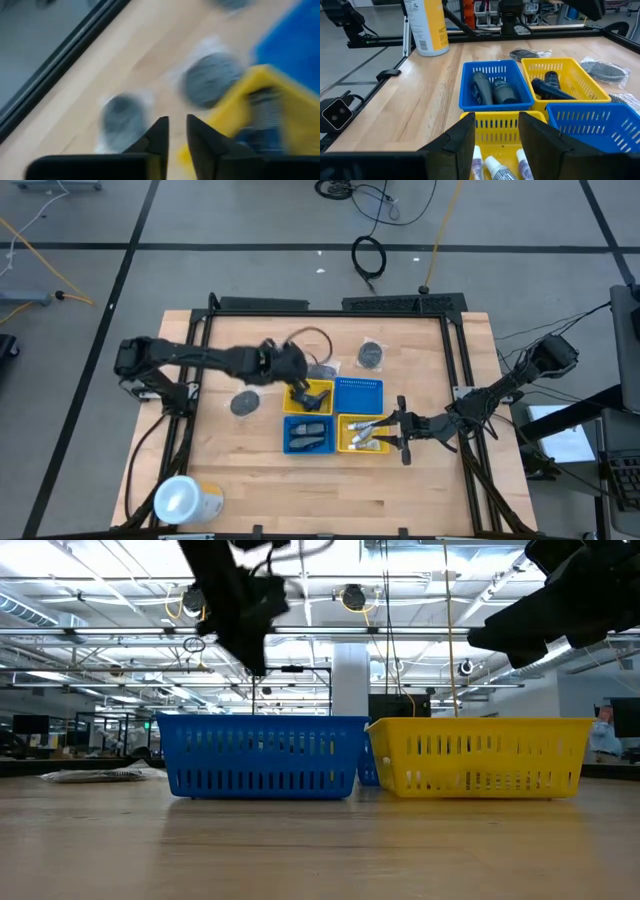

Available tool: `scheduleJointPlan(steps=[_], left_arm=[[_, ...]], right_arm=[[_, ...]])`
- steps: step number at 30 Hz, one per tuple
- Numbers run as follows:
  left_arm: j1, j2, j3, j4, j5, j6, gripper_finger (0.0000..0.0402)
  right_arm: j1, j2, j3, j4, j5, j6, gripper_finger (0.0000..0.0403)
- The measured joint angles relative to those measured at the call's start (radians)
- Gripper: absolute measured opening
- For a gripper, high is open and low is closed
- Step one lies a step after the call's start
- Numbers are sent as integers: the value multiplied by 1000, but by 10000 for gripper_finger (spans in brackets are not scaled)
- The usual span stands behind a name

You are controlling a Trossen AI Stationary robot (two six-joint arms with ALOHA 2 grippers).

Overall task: Pick & Place Travel size toiletries
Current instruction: Put the black hairbrush into the right blue bin

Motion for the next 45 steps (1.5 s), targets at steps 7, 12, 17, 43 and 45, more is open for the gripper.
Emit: scheduleJointPlan(steps=[7,12,17,43,45], left_arm=[[186,0,0,-186,88,-108,163],[291,0,-29,-178,165,-114,220],[386,0,-74,-176,245,-108,252],[605,0,-403,264,561,-55,262],[613,0,-428,325,591,-57,259]], right_arm=[[0,0,0,-1,-3,0,140],[0,0,0,-1,-4,0,141],[0,0,0,-2,-4,0,140],[0,0,0,-2,-5,0,142],[0,0,0,-2,-5,0,141]])
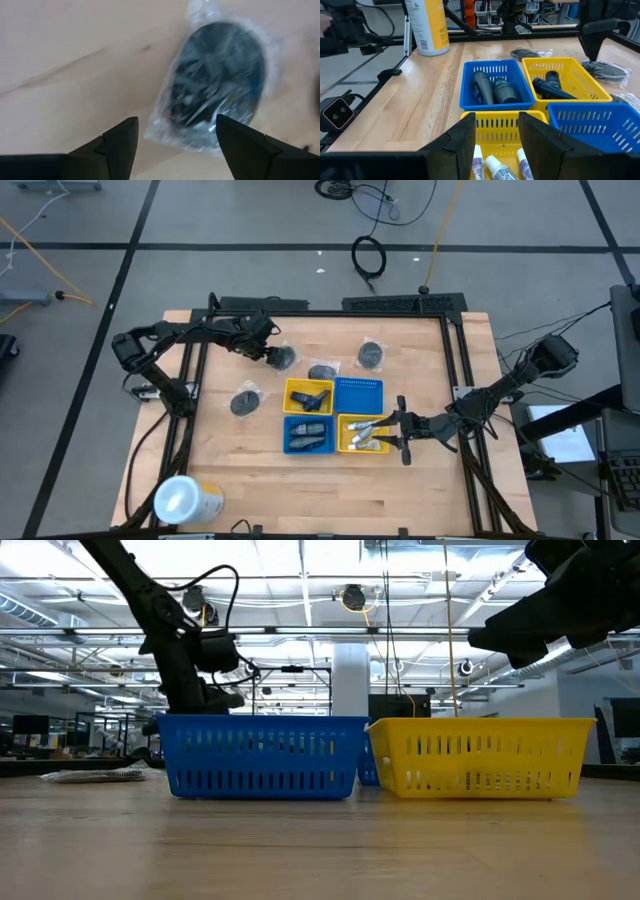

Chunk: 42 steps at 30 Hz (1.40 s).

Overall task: Pick & Place Travel size toiletries
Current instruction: Put the black hairbrush into the right blue bin

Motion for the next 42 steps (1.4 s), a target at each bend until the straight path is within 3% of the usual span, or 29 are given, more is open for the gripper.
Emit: scheduleJointPlan(steps=[3,12,18,22,28,36,42], left_arm=[[13,0,-29,66,43,-10,253],[36,-4,-78,102,40,-12,230],[37,-1,-101,186,90,2,195],[37,0,-102,191,110,5,145],[36,1,-103,192,141,40,15],[36,-8,-103,281,164,39,1],[33,-95,-102,293,183,37,0]], right_arm=[[0,0,0,0,0,0,139],[0,0,0,0,0,0,141],[0,0,0,0,0,0,141],[0,0,0,0,0,0,141],[0,0,0,0,0,0,141],[0,0,0,-1,0,0,141],[0,0,0,0,0,0,141]])
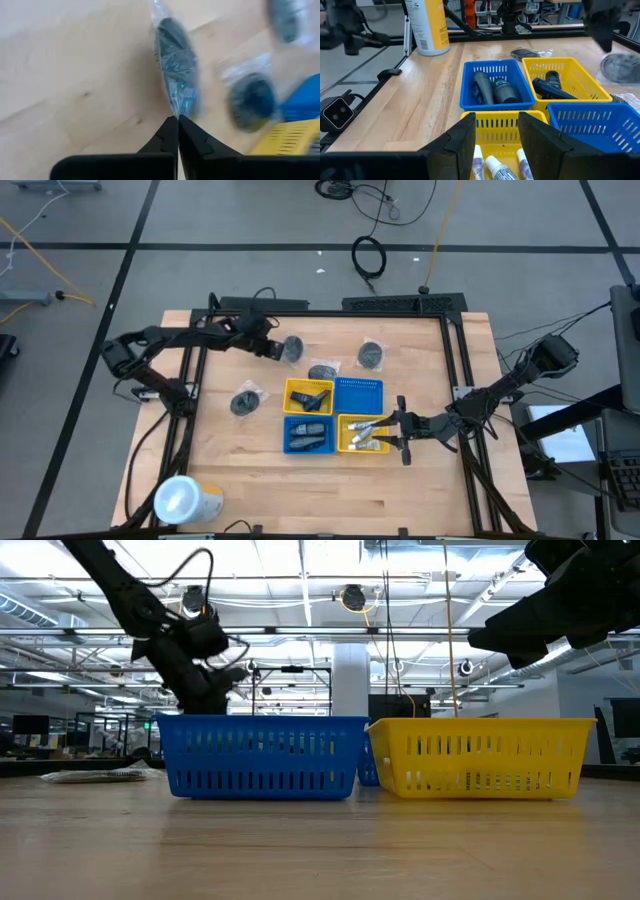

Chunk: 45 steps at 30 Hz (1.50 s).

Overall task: Pick & Place Travel size toiletries
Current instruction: Put the black hairbrush into the right blue bin

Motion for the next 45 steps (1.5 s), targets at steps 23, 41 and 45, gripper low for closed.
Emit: scheduleJointPlan(steps=[23,41,45], left_arm=[[-296,-363,2,217,6,15,0],[-658,-355,2,502,21,191,0],[-707,-353,2,526,20,245,0]], right_arm=[[-37,0,0,1,4,-7,141],[-343,0,0,313,-257,-94,141],[-464,0,0,358,-441,0,141]])
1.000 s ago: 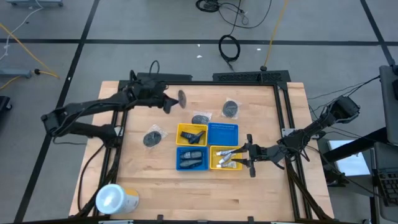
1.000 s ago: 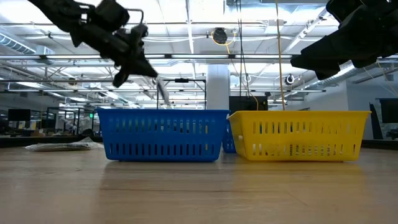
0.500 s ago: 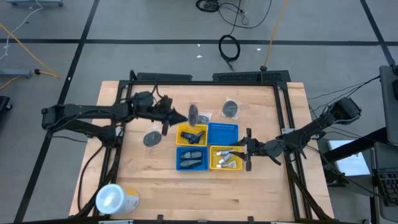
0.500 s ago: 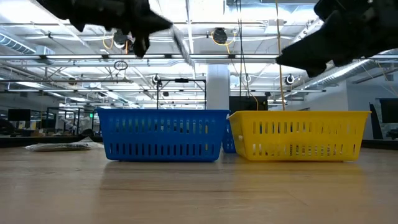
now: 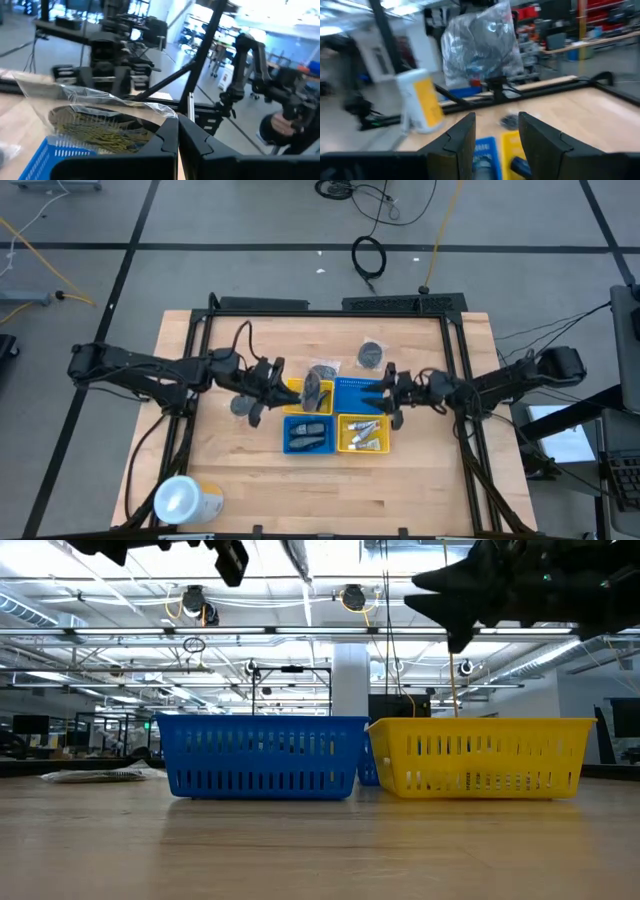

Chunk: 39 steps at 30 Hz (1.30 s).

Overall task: Pick & Place Travel size toiletries
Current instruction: Put the black hairbrush into the right blue bin

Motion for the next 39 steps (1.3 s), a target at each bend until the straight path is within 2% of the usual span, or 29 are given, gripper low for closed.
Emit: scheduleJointPlan(steps=[3,7,11,18,21,27,35,39], left_arm=[[-25,22,0,33,-8,38,0],[-39,84,11,99,-22,39,0],[-51,176,70,99,-17,35,0],[-77,293,216,8,63,110,0],[-87,304,245,-57,63,136,0],[-108,311,252,-75,61,147,0],[-116,311,253,-87,61,159,0],[-115,311,252,-99,60,167,0]], right_arm=[[-73,0,6,16,-142,53,141],[-132,0,40,10,-277,84,141],[-166,6,81,-46,-343,75,141],[-224,96,133,-61,-465,73,141],[-246,146,159,-33,-564,93,142],[-250,229,205,38,-731,113,155],[-232,362,299,37,-768,133,173],[-216,403,348,44,-850,132,171]])
